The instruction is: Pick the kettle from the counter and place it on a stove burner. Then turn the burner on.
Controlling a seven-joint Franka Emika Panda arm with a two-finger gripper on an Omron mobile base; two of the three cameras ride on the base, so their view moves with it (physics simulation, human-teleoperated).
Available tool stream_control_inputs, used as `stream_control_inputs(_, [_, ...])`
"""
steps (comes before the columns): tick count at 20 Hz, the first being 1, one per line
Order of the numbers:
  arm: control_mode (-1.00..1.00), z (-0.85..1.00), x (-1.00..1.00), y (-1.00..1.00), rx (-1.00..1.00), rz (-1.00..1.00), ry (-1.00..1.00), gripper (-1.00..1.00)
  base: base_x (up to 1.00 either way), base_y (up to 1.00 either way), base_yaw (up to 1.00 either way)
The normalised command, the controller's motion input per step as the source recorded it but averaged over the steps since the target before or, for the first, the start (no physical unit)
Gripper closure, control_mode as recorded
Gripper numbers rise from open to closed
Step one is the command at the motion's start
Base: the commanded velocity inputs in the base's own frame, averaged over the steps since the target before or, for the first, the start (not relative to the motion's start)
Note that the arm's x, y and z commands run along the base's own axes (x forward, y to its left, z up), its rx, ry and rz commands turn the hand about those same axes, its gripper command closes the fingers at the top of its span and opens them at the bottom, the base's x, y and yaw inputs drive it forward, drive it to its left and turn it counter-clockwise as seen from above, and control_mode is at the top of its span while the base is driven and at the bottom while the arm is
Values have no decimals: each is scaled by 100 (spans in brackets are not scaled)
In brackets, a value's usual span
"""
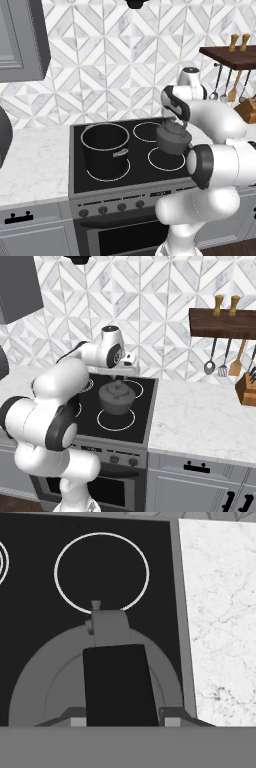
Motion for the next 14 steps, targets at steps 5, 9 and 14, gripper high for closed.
stream_control_inputs(5, [-100,4,19,0,0,0,0,100,0,0,0])
stream_control_inputs(9, [-100,0,8,0,0,0,0,100,0,0,0])
stream_control_inputs(14, [-100,1,14,0,0,0,-1,100,0,0,0])
